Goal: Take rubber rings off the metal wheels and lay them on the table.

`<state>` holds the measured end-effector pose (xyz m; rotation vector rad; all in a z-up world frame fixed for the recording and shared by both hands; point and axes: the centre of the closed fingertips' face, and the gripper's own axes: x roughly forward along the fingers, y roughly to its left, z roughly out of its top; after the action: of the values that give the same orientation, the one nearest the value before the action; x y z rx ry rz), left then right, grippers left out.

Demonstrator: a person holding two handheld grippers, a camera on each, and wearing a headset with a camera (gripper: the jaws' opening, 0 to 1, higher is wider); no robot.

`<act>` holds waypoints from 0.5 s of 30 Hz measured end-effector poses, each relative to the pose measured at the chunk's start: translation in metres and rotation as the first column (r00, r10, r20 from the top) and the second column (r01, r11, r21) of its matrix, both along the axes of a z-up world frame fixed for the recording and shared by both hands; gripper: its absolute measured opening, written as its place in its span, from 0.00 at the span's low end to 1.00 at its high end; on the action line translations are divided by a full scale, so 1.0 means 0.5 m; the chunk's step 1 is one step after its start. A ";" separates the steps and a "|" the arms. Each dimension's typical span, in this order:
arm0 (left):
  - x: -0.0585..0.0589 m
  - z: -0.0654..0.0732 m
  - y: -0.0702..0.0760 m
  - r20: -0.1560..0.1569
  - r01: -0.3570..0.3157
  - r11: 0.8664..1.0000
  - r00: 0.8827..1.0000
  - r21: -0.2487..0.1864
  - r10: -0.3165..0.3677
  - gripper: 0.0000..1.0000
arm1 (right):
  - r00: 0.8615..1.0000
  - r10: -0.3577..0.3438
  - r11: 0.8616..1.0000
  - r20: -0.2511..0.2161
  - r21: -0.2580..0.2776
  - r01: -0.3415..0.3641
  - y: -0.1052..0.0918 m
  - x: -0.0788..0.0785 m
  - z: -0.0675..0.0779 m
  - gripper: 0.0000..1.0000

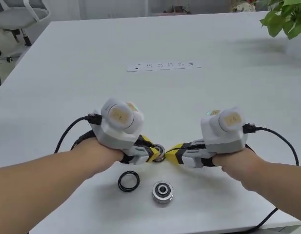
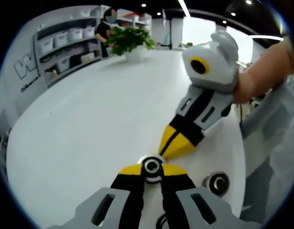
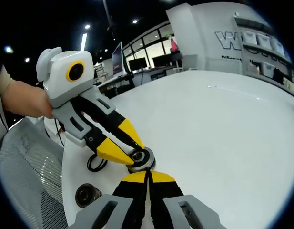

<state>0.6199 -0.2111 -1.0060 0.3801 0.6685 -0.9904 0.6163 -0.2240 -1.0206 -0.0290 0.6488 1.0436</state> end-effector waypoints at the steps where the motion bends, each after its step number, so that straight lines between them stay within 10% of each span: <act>1: 0.000 0.000 0.000 0.000 0.000 1.000 1.000 0.000 0.000 0.14 | 1.000 -0.007 1.000 -0.006 0.008 0.007 -0.001 0.001 0.001 0.00; 15: -0.009 -0.001 -0.008 0.002 -0.001 1.000 1.000 0.009 0.001 0.13 | 0.991 -0.089 0.986 -0.099 0.129 0.101 -0.007 0.007 0.025 0.00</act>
<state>0.6153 -0.2150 -1.0066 0.3883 0.6713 -0.9867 0.6196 -0.2278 -1.0083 0.1668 0.6568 0.9984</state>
